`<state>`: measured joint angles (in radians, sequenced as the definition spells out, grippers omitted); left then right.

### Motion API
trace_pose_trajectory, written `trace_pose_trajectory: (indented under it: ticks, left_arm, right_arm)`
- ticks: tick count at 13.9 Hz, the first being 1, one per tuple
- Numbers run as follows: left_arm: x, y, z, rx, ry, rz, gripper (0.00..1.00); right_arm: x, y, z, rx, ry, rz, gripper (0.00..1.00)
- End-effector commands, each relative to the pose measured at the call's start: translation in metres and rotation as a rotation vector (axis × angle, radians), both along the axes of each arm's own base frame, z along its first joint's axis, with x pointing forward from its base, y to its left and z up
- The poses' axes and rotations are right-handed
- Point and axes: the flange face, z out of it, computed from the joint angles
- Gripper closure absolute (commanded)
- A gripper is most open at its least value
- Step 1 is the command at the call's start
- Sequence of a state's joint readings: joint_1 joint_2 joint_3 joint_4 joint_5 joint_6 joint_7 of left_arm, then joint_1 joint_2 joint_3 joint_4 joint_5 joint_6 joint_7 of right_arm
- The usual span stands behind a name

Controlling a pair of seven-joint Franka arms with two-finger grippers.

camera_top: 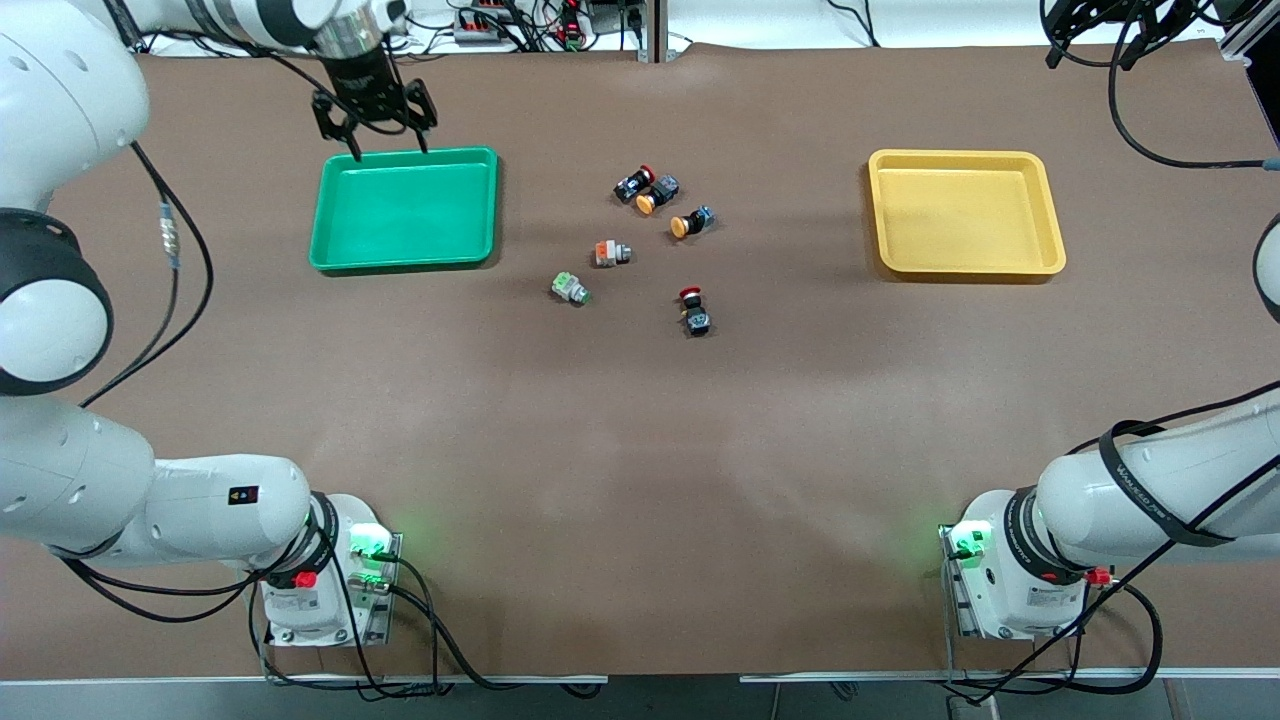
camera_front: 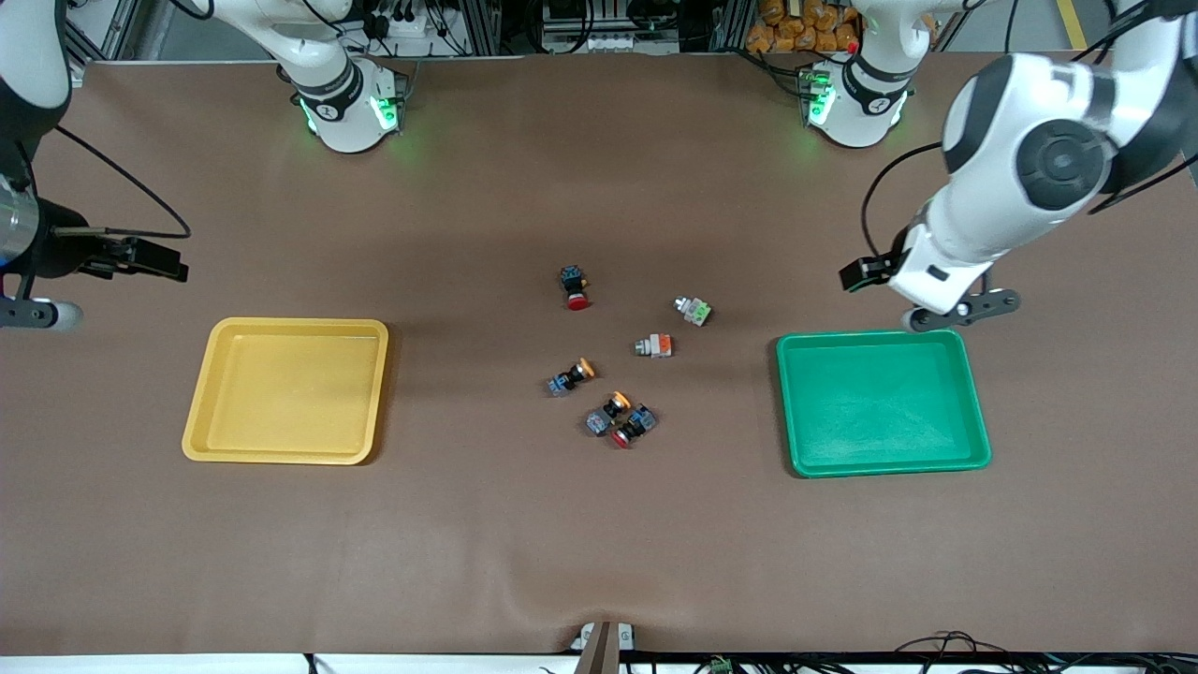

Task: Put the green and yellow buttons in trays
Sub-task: 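Reach the left gripper toward the green-label button while the right gripper lifts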

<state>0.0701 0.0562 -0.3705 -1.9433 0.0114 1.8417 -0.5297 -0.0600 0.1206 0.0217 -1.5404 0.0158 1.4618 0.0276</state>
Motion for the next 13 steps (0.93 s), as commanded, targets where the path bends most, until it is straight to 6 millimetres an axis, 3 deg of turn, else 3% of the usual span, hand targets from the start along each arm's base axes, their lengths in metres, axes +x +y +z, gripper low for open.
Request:
trace_pose_trajectory:
  ticks: [1,5,8,11,13]
  left_arm:
    - [-0.017,-0.012,-0.027,0.016,-0.026,0.062,0.00]
    - [-0.034,-0.047,-0.074,0.028,-0.006,0.221,0.00]
    - [-0.043,-0.088,-0.109,0.000,-0.015,0.389,0.00]
    - [-0.052,-0.131,-0.145,-0.036,-0.012,0.556,0.00]
    - [-0.056,-0.150,-0.163,-0.059,-0.007,0.632,0.00]
  right_arm:
    - [-0.001,-0.005,0.009,-0.002,-0.009,-0.001,0.00]
    - [0.001,-0.007,0.003,0.000,0.002,-0.017,0.00]
    - [0.001,-0.007,0.002,-0.014,0.007,-0.082,0.00]
    - [0.002,0.010,0.003,-0.026,0.007,-0.164,0.00]
    - [0.002,0.030,0.004,-0.006,0.004,-0.202,0.00]
